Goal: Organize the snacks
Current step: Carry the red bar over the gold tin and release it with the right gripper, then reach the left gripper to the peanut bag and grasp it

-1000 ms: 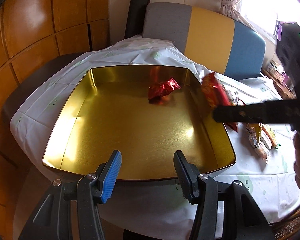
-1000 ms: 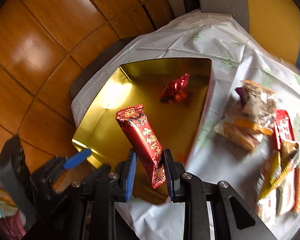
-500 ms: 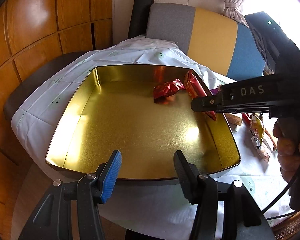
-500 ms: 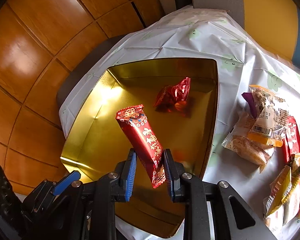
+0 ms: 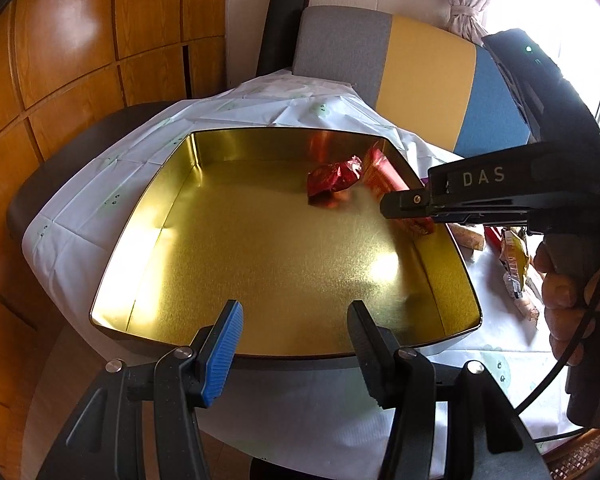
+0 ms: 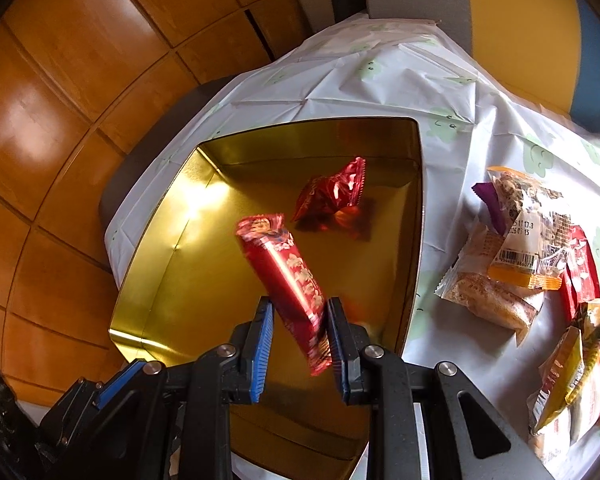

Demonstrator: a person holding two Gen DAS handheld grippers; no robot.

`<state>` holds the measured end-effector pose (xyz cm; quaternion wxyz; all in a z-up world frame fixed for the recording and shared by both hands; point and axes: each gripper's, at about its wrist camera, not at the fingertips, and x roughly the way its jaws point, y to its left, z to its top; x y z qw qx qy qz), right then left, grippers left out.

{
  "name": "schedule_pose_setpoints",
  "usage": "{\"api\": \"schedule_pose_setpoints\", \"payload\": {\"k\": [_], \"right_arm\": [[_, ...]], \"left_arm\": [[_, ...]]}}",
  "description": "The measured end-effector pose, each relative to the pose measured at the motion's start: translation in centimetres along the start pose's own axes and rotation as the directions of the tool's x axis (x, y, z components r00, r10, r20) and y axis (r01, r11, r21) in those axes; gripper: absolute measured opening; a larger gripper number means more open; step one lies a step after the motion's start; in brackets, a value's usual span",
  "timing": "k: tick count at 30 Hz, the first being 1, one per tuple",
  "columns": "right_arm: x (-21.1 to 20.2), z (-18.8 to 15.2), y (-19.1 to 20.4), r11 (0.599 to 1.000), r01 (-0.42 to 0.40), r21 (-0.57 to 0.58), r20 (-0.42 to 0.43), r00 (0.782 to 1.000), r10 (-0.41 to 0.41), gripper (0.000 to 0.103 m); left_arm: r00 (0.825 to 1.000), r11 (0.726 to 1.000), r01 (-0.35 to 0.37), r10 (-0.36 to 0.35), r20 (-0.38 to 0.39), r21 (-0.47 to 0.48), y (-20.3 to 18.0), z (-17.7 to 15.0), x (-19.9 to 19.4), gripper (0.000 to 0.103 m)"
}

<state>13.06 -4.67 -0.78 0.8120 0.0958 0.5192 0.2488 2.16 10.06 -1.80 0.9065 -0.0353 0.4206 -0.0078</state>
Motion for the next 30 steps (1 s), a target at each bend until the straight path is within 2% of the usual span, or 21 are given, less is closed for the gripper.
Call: {"api": "schedule_pose_setpoints", "payload": {"k": [10,14,16,18,20,22,25,27,30], "right_arm": [[-0.2,-0.8,-0.4,1.000,0.019,0.001,0.012,1.000,-0.019,0.027],[-1.1,-1.3,0.4,0.998,0.048,-0.038,0.054,0.997,-0.046,0.029],[-2.2,-1.7,1.1,0.993,0.085,-0.079,0.111,0.991,-0.076,0.038],[-3.6,-2.3,1.8,0.986,0.122,-0.115,0.186,0.978,-0.099,0.054],[-5.1,-2.8,2.4,0.975,0.169,-0.142,0.267,0.955,-0.126,0.065],[-6.7,-3.5,2.8,0.965,0.219,-0.142,0.357,0.921,-0.157,0.084],[-8.7,-4.3,2.4,0.968,0.220,-0.121,0.434,0.889,-0.148,0.097],[-9.8,-4.6,1.9,0.971,0.215,-0.101,0.463,0.875,-0.145,0.099],[-11.0,-4.9,1.0,0.972,0.221,-0.083,0.465,0.871,-0.158,0.103]], "left_arm": [[1.000,1.000,-0.003,0.003,-0.003,-0.009,0.3,-0.1,0.2,0.055],[1.000,1.000,-0.006,0.006,0.003,-0.009,0.2,-0.1,0.1,0.055],[1.000,1.000,-0.007,0.007,0.003,-0.011,0.2,-0.1,0.0,0.055],[1.000,1.000,-0.012,0.012,0.005,-0.012,0.1,0.0,0.0,0.055],[1.000,1.000,-0.017,0.018,0.011,-0.014,0.1,0.0,-0.2,0.055],[1.000,1.000,-0.013,0.014,0.017,-0.016,0.1,0.1,-0.4,0.055],[1.000,1.000,-0.017,0.017,0.026,-0.012,0.0,0.2,-0.7,0.055],[0.999,1.000,-0.018,0.019,0.031,-0.007,-0.2,0.2,-0.8,0.055],[0.999,1.000,-0.021,0.021,0.037,-0.002,-0.4,0.1,-1.1,0.055]]}}
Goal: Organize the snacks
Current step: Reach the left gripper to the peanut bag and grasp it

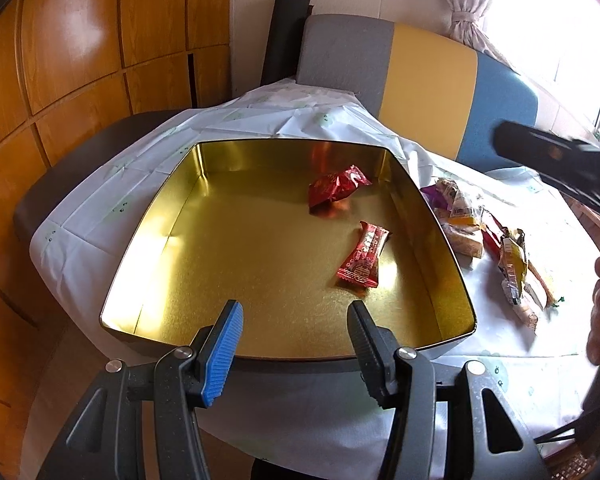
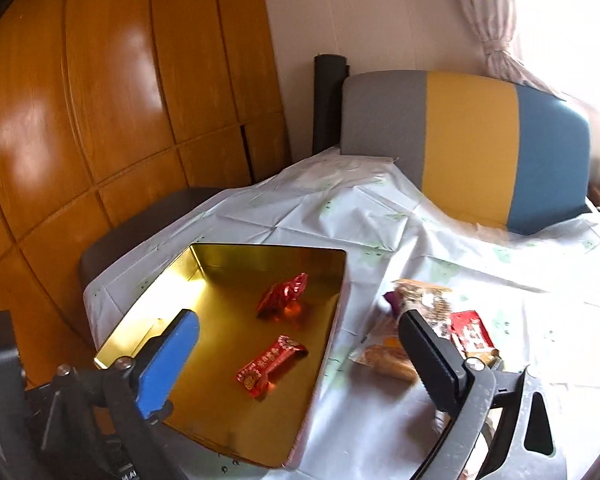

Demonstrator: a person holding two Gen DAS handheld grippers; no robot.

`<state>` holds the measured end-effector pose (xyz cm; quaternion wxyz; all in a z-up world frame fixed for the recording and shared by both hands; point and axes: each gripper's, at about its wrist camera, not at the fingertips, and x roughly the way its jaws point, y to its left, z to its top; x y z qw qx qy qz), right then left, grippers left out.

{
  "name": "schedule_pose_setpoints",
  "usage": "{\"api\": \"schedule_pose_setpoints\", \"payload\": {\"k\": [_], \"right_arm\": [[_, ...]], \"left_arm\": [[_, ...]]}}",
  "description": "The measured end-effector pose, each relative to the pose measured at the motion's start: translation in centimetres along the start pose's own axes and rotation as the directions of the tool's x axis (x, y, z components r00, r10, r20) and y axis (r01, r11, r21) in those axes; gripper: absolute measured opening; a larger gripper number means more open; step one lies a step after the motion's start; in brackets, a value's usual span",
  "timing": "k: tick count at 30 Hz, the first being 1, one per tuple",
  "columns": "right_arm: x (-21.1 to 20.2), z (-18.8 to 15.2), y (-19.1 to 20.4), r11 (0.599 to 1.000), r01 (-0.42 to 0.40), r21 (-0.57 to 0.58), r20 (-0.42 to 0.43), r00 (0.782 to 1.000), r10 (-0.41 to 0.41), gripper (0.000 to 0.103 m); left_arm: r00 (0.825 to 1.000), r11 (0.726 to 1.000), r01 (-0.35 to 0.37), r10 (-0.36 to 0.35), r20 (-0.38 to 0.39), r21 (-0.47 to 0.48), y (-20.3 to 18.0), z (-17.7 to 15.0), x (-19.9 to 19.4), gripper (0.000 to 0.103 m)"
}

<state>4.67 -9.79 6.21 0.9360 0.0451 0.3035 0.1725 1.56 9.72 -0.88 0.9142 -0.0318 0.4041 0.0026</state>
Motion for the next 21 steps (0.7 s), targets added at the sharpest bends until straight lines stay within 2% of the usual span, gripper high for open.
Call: {"api": "schedule_pose_setpoints", "payload": {"k": [2,7,12,18,21], "right_arm": [[-0.6,0.2,-0.5,1.000,0.001,0.000,0.002,1.000,-0.001,0.103],[-2.6,0.0,-2.6,0.997,0.072,0.023,0.021,0.997,-0.072,0.103],[-3.9,-0.3,-6.0,0.989,0.138,0.047,0.005,0.990,-0.138,0.103],[-5.2,-0.7,-11.2,0.969,0.233,0.085,-0.030,0.972,-0.231,0.103],[-5.7,-0.6,-13.7,0.959,0.272,0.073,-0.052,0.962,-0.269,0.103]], "left_arm": [[1.000,1.000,0.003,-0.003,0.002,0.010,-0.2,0.0,-0.1,0.055],[1.000,1.000,0.004,-0.004,0.006,0.027,-0.6,0.0,-0.3,0.055],[1.000,0.999,0.004,-0.004,0.000,0.041,-1.1,-0.2,-0.3,0.055],[1.000,0.998,0.010,-0.009,-0.006,0.061,-1.7,-0.1,-0.3,0.055],[0.999,0.997,0.036,-0.035,-0.017,0.067,-2.0,0.3,-0.3,0.055]]}}
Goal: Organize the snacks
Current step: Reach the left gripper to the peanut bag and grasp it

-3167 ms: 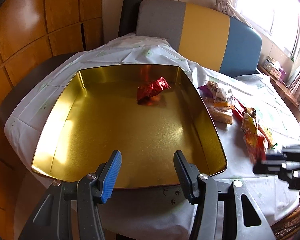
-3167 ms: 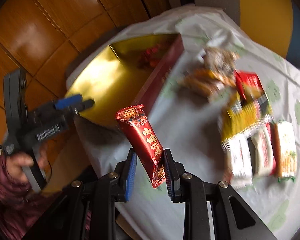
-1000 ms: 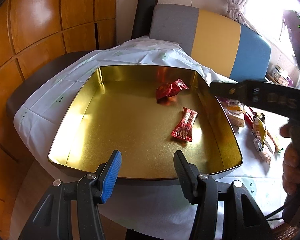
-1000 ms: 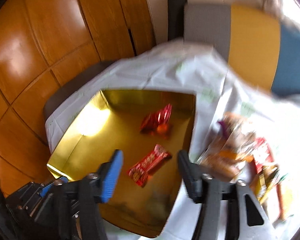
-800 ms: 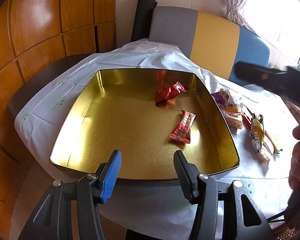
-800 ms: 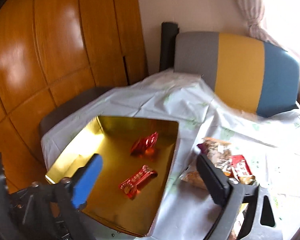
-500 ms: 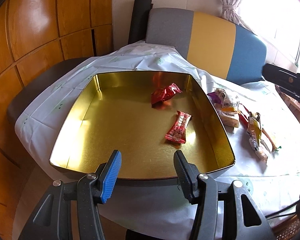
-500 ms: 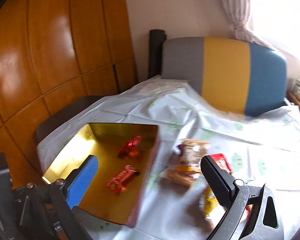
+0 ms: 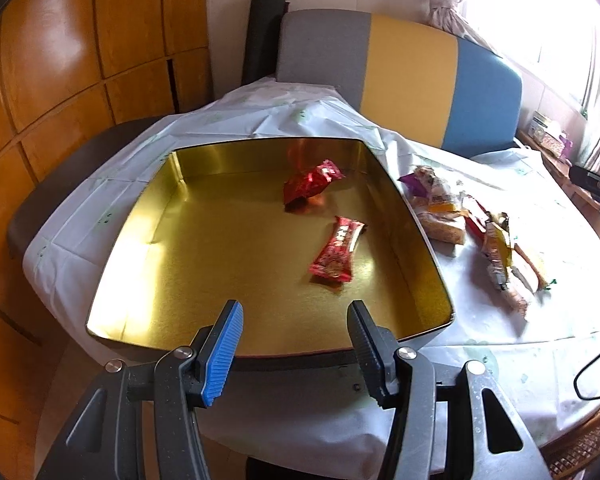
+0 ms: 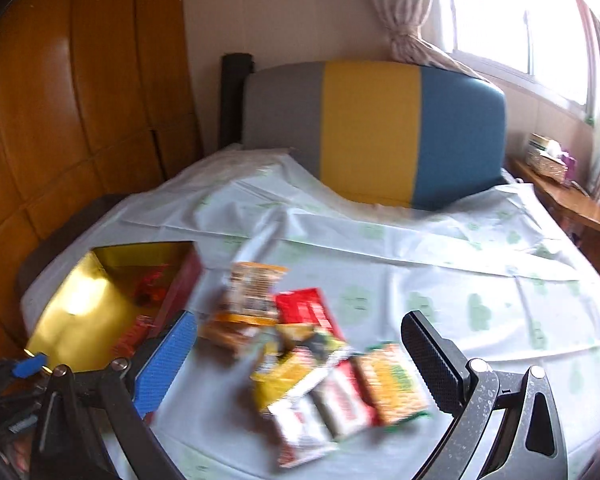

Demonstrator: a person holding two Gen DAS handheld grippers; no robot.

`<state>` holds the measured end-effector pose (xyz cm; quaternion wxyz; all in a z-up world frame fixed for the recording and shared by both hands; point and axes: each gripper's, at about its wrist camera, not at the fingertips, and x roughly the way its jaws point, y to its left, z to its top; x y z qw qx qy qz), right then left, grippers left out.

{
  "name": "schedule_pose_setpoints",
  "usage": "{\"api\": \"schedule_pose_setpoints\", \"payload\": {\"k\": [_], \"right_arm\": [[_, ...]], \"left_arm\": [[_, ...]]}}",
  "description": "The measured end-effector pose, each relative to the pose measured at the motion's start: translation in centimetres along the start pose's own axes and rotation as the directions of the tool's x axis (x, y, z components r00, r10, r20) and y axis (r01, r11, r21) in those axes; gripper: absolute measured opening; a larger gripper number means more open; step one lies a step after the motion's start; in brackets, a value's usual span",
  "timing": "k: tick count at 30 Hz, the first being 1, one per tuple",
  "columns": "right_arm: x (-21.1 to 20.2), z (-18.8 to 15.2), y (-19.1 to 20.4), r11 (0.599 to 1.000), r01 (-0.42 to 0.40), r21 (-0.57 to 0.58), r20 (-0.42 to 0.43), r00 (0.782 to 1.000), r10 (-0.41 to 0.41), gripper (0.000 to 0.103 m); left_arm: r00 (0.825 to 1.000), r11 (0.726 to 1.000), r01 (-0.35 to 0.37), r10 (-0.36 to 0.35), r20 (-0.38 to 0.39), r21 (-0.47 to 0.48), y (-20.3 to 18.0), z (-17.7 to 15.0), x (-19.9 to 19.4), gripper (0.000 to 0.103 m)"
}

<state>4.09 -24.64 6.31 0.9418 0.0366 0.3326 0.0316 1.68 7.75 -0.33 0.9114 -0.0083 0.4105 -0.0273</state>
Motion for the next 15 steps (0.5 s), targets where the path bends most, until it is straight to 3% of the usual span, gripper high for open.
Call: {"api": "schedule_pose_setpoints", "payload": {"k": [4,7,12,15], "right_arm": [[0.6,0.3,-3.5,0.999,0.049,0.003,-0.030,0.998,-0.049,0.103],[1.6,0.0,-5.9,0.998,0.062,0.031,-0.058,0.996,-0.060,0.103],[3.3,-1.4,-9.2,0.991,0.050,0.126,-0.105,0.994,-0.037,0.103],[4.1,-1.7,-10.5,0.980,0.039,0.193,-0.151,0.989,-0.009,0.103]], "left_arm": [[0.999,0.997,0.030,-0.032,0.016,0.066,-1.4,1.4,-0.5,0.055],[0.995,0.987,0.094,-0.098,0.026,0.127,-3.2,2.9,-0.9,0.055],[0.978,0.960,0.206,-0.210,0.001,0.190,-6.9,6.6,-0.2,0.055],[0.974,0.953,0.228,-0.226,-0.034,0.198,-9.1,8.5,1.4,0.055]]}}
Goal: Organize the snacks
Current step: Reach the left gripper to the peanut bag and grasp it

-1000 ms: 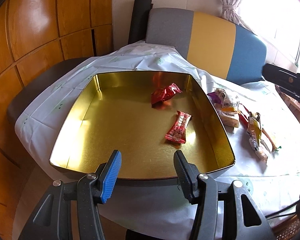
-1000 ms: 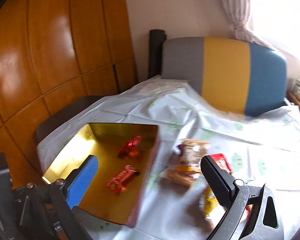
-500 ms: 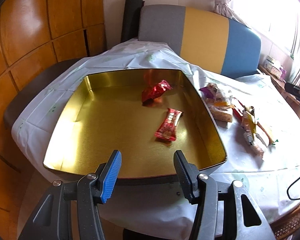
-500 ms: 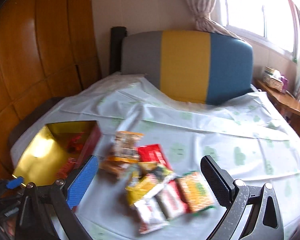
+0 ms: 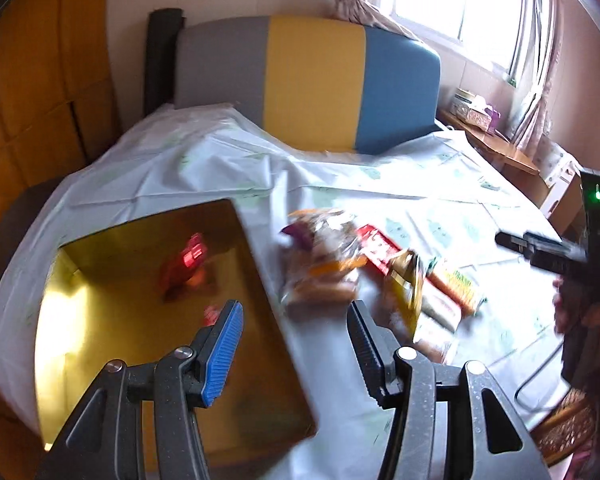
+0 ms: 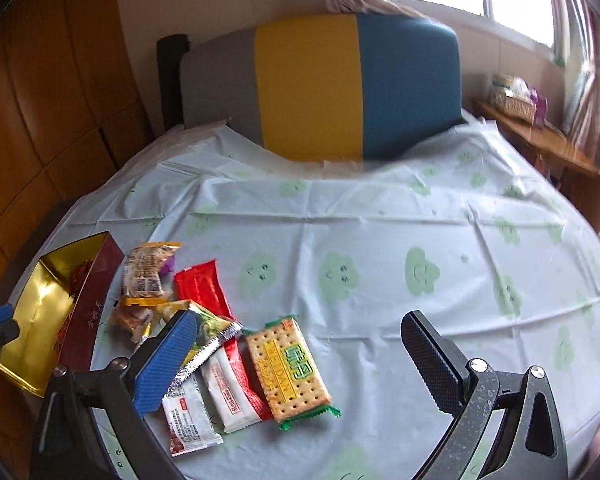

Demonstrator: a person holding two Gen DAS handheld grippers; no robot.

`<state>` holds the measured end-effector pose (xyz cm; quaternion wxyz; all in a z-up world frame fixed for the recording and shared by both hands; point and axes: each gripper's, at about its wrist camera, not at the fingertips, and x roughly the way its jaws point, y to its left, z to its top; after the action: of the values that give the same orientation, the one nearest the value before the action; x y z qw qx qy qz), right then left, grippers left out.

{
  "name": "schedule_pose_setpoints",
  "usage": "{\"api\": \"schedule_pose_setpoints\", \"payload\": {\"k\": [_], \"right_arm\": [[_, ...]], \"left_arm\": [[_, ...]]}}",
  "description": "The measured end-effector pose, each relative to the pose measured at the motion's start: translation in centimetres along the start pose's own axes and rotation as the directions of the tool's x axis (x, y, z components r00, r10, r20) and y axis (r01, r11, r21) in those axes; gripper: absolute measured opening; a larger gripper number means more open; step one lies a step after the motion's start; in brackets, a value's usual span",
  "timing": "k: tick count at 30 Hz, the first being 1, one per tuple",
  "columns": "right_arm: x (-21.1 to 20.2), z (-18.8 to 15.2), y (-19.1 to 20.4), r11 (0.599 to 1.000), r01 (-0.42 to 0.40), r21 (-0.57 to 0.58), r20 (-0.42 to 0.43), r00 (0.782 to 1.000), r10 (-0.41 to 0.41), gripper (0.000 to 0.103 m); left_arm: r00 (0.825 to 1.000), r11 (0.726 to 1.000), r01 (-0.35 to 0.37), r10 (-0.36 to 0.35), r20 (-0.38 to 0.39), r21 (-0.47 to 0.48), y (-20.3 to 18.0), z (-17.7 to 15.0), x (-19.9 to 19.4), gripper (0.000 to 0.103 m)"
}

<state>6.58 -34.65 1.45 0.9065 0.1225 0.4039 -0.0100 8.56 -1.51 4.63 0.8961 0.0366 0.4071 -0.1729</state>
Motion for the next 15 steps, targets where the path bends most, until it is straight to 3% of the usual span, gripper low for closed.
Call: {"api": "schedule_pose_setpoints", "payload": {"k": [3,7,12,15], "right_arm": [[-0.1,0.4,-1.5,0.996,-0.033,0.080,0.001,0.999,0.033,0.103],[0.2,0.6,-2.9,0.977,-0.090,0.195,-0.022,0.995,0.096,0.103],[-0.3,0.8,-2.6,0.976,-0.104,0.193,-0.009,0.994,0.108,0.103],[-0.4,0.9,-2.2,0.977,-0.118,0.177,-0.010,0.993,0.122,0.103]], "left_arm": [[0.999,1.000,-0.012,0.013,-0.046,0.023,-1.8,2.5,3.1,0.056],[0.994,1.000,0.007,-0.005,-0.105,0.017,-3.2,4.7,6.9,0.064],[0.986,1.000,-0.009,0.007,-0.164,-0.011,-3.9,6.6,11.3,0.079],[0.983,1.000,-0.025,0.021,-0.184,-0.016,-4.2,7.2,13.5,0.081]]}}
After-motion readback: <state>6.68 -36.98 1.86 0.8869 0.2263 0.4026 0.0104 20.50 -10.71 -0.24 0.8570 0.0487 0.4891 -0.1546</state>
